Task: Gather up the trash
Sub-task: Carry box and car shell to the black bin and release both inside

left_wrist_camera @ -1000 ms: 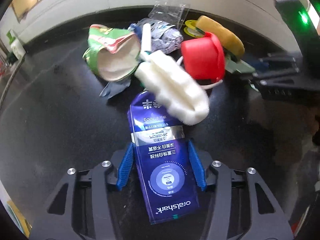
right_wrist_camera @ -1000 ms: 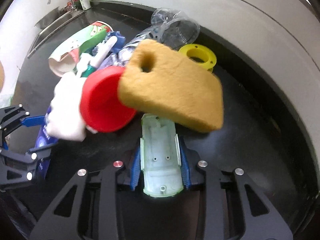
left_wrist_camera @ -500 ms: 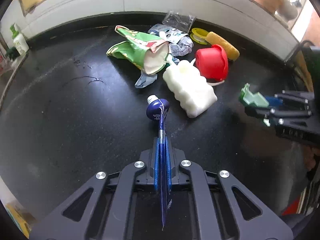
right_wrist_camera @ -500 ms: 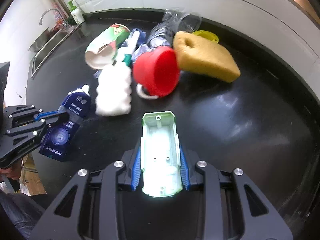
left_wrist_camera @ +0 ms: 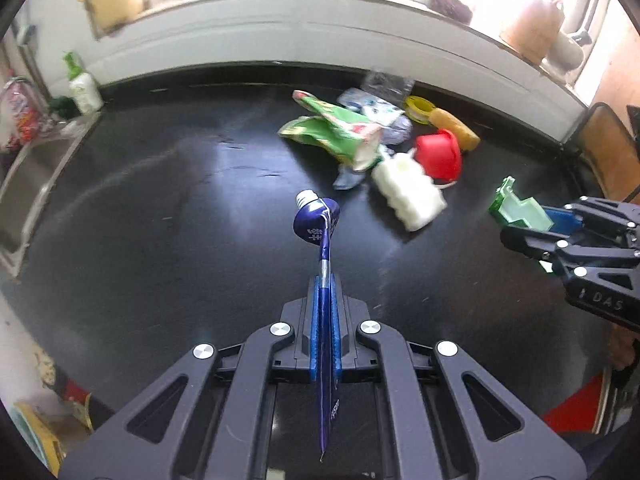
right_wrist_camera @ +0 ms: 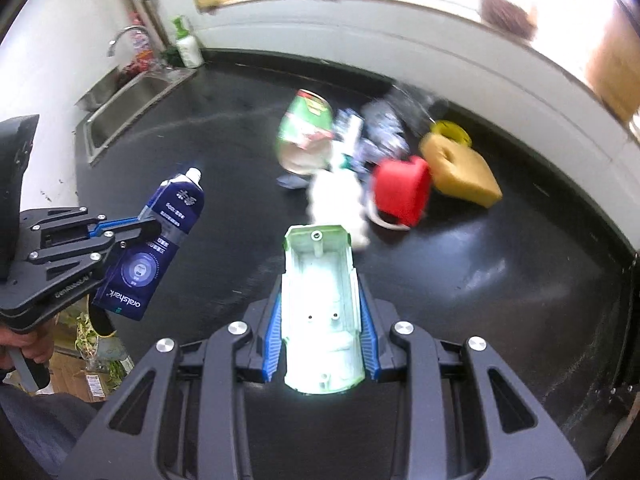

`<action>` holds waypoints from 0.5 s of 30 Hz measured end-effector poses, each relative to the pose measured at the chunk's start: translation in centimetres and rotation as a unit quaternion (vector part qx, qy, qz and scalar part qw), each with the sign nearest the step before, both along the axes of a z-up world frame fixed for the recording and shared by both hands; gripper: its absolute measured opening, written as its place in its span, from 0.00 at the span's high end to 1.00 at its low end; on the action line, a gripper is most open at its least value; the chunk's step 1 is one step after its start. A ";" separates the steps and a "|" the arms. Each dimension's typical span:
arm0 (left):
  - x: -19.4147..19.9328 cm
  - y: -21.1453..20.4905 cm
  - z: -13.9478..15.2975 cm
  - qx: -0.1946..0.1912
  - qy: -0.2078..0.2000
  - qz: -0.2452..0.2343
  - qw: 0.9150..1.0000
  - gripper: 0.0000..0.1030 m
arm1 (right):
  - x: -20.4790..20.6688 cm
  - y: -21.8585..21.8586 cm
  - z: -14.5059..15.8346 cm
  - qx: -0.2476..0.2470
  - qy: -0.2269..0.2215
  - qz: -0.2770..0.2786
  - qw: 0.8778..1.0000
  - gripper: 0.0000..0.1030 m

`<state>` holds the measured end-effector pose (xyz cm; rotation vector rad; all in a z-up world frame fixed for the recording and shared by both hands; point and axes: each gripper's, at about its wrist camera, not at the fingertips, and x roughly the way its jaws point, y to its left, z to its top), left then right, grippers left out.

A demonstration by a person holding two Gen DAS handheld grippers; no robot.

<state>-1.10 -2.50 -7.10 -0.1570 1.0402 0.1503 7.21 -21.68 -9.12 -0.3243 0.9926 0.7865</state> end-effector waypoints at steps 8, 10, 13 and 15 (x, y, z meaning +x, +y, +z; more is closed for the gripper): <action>-7.4 6.5 2.9 0.019 -0.011 0.076 0.997 0.96 | -6.5 7.9 3.0 0.026 -0.010 0.076 0.997 0.68; -9.9 8.5 3.2 0.022 -0.009 0.106 0.994 0.96 | -8.2 10.9 3.7 0.029 -0.014 0.107 0.994 0.68; -14.2 11.6 3.4 0.034 -0.007 0.156 0.987 0.96 | -11.0 15.2 4.4 0.033 -0.016 0.154 0.987 0.68; -17.1 13.4 3.4 0.034 -0.004 0.189 0.981 0.96 | -13.0 18.1 4.7 0.036 -0.014 0.187 0.982 0.68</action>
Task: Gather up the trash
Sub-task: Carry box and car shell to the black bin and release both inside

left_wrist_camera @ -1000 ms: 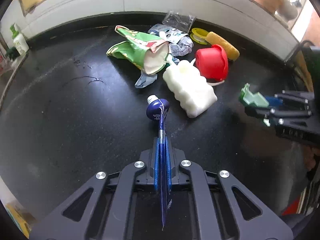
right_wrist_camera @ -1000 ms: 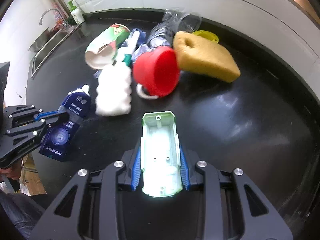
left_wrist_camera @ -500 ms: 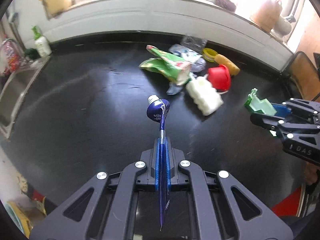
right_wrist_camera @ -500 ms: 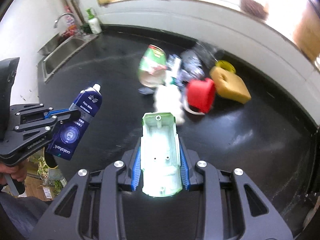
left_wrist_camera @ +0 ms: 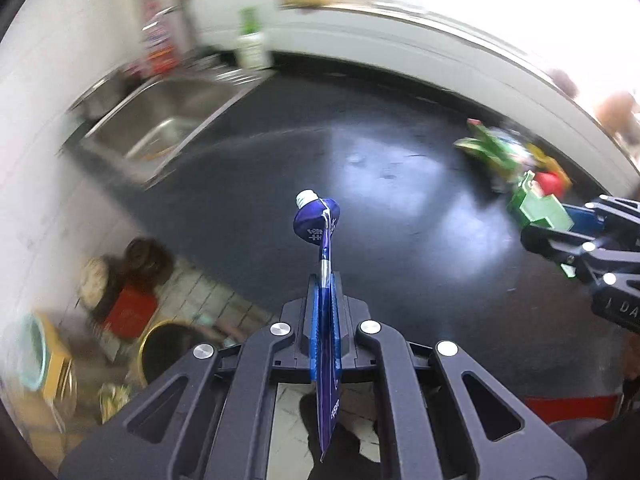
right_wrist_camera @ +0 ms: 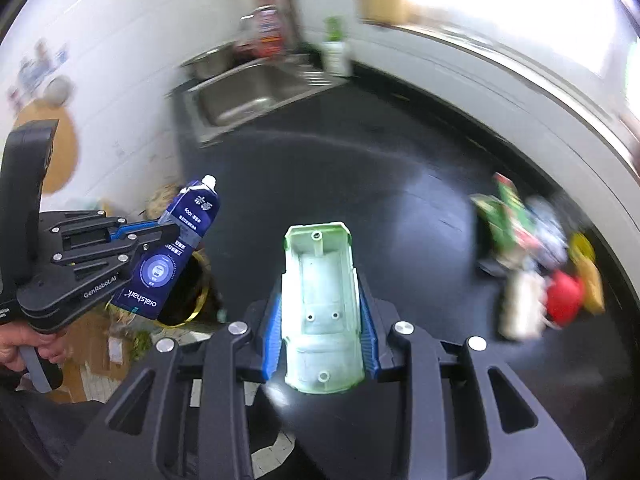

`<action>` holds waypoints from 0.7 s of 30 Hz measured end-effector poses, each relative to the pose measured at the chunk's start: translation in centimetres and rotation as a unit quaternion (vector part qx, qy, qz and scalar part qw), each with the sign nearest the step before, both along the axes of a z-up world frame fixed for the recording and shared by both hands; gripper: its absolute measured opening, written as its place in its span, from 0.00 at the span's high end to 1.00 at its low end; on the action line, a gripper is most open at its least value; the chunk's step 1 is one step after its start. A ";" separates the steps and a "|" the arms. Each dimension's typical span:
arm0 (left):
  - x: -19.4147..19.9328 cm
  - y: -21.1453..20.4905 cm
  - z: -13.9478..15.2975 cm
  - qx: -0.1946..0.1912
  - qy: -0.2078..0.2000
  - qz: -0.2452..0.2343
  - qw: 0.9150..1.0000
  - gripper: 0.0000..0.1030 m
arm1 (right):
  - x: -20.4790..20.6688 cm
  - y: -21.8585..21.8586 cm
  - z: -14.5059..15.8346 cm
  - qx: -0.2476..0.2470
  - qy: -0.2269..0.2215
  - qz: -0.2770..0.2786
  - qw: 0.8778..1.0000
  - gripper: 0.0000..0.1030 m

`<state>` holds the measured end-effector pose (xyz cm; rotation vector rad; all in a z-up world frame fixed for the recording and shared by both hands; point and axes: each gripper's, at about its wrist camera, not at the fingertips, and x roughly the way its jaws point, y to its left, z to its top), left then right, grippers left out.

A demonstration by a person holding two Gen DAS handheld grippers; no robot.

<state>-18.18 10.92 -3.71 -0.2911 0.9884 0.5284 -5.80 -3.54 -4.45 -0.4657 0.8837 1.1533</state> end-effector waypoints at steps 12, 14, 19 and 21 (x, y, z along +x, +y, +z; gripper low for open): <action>-17.1 8.5 -2.9 -0.026 0.015 0.197 0.980 0.96 | -13.7 15.7 -1.3 -0.012 0.033 0.187 0.982 0.68; -19.3 9.5 -4.1 -0.037 0.014 0.217 0.975 0.96 | -16.0 18.3 -2.4 -0.020 0.045 0.213 0.976 0.68; -23.7 12.4 -8.8 -0.068 0.007 0.258 0.964 0.96 | -20.6 24.1 -6.0 -0.046 0.071 0.243 0.966 0.68; -24.9 13.7 -10.8 -0.082 -0.008 0.274 0.958 0.96 | -22.0 26.5 -8.4 -0.060 0.080 0.251 0.963 0.68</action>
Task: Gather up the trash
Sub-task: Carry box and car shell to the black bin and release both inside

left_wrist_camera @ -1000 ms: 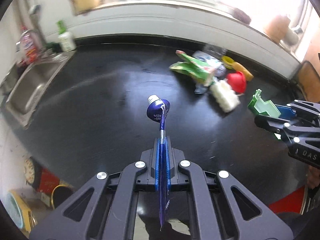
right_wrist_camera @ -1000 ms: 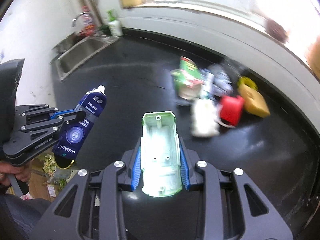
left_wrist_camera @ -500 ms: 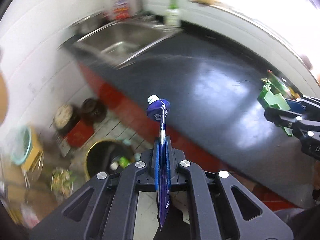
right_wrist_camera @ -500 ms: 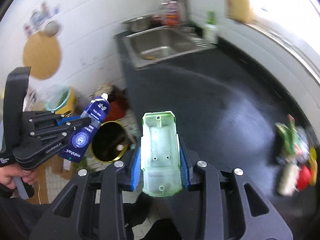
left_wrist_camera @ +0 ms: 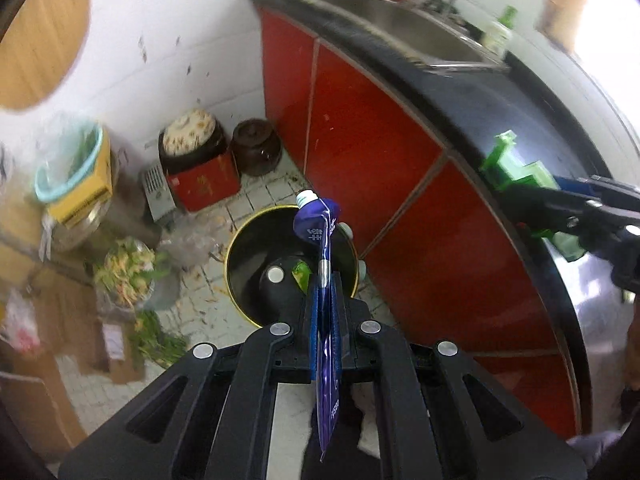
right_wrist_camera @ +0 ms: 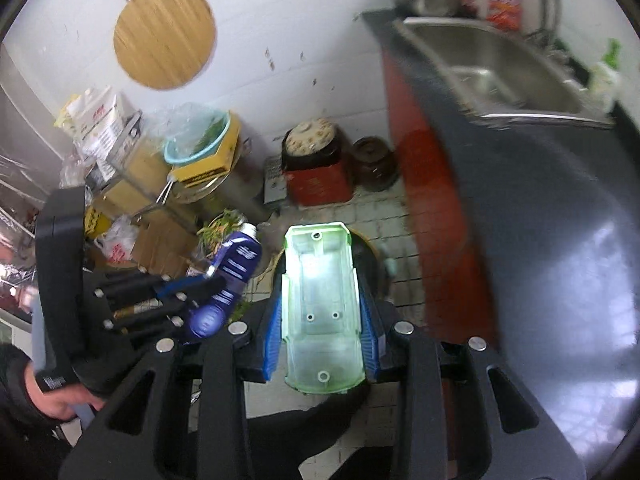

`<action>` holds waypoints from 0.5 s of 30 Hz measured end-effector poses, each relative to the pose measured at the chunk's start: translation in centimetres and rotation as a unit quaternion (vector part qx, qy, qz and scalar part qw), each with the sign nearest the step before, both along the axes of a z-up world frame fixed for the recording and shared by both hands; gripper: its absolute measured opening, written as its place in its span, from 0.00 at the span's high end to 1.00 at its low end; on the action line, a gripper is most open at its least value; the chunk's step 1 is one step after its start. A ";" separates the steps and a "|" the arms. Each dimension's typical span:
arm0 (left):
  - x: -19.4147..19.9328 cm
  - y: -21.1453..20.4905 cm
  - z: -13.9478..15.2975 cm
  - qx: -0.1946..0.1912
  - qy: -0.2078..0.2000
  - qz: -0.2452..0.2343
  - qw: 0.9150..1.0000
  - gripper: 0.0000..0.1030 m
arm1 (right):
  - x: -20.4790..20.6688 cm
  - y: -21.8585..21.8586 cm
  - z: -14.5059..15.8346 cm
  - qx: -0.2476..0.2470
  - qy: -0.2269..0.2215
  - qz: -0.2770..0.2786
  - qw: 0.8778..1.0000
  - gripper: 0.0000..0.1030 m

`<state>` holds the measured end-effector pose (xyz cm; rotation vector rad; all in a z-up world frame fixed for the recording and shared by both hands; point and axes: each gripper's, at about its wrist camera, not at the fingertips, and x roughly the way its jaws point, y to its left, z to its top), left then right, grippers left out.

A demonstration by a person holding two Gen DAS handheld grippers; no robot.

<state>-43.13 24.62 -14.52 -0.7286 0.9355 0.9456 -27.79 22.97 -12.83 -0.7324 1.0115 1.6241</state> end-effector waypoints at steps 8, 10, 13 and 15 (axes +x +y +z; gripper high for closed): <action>-1.3 4.1 -8.7 -0.038 -0.016 0.026 0.999 0.96 | -4.8 6.8 -8.8 -0.058 -0.007 0.017 0.998 0.68; -1.4 4.8 -10.4 -0.046 -0.014 0.030 0.998 0.96 | -5.3 8.1 -10.9 -0.069 -0.021 0.019 0.997 0.67; -1.5 5.9 -12.6 -0.056 -0.016 0.033 0.998 0.95 | -5.5 9.3 -13.2 -0.083 -0.032 0.019 0.996 0.67; -1.7 6.4 -13.7 -0.068 -0.018 0.033 0.997 0.95 | -5.2 9.8 -14.2 -0.089 -0.035 0.017 0.995 0.67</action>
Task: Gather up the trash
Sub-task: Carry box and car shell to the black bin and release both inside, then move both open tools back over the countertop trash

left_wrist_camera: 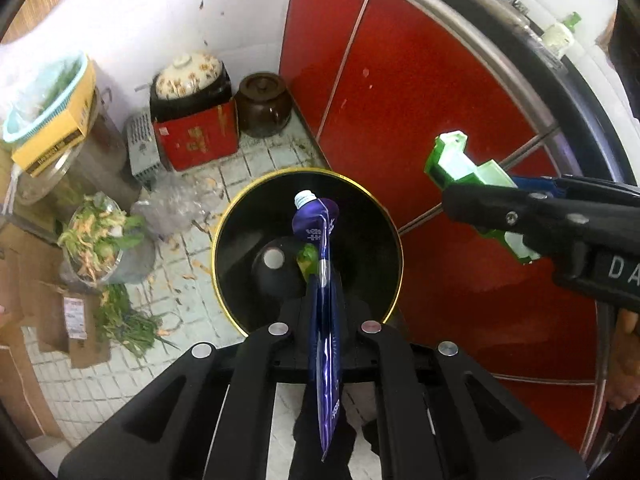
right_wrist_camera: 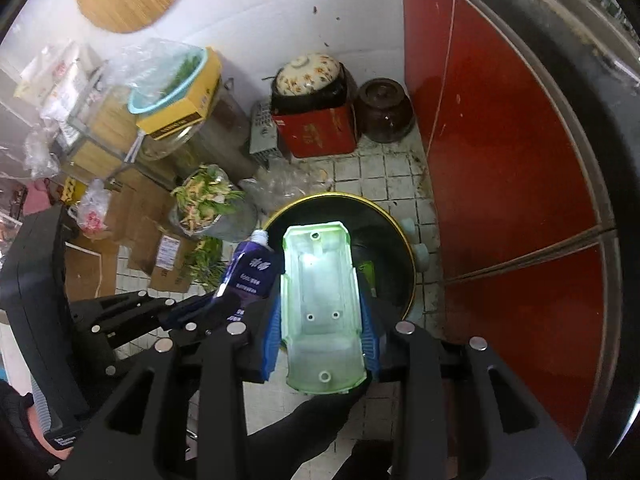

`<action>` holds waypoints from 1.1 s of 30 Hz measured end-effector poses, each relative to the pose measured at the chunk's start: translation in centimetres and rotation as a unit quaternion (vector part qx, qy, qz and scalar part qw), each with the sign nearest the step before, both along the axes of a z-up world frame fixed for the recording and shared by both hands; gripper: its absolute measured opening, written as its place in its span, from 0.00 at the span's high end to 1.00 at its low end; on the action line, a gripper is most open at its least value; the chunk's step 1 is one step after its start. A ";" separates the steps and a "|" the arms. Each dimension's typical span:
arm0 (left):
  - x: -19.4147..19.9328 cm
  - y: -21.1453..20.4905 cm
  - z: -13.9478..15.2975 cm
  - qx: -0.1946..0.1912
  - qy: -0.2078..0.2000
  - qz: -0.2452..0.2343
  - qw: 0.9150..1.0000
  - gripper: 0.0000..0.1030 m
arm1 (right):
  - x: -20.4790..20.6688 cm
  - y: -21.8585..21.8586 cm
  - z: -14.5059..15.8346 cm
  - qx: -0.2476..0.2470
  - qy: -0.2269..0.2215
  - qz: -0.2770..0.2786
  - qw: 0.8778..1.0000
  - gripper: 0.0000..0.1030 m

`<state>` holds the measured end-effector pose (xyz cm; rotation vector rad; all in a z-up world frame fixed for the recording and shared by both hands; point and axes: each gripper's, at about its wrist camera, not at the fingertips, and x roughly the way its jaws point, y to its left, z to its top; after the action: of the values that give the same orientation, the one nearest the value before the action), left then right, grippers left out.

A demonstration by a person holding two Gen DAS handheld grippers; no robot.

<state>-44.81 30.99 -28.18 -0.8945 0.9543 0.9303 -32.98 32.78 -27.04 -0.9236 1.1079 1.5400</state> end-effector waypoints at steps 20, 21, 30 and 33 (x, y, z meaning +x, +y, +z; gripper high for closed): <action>-0.1 -0.1 1.5 0.021 0.016 -0.004 1.000 0.18 | 3.5 -0.7 2.8 0.005 0.033 -0.038 0.999 0.18; 0.1 -0.3 2.2 0.023 0.015 -0.009 1.000 0.18 | 3.8 -1.1 3.5 0.006 0.035 -0.042 0.999 0.17; 4.6 -2.8 9.9 0.067 0.044 -0.085 0.993 0.07 | 9.2 -8.9 11.3 0.024 0.014 -0.074 0.997 0.09; 8.2 -4.3 13.5 0.080 0.020 -0.123 0.989 0.06 | 13.2 -14.0 15.5 0.066 -0.022 -0.120 0.990 0.08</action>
<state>-36.61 26.73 -14.69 -0.6084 0.9846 0.8034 -19.76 18.82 -11.53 -0.7040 1.0333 1.3706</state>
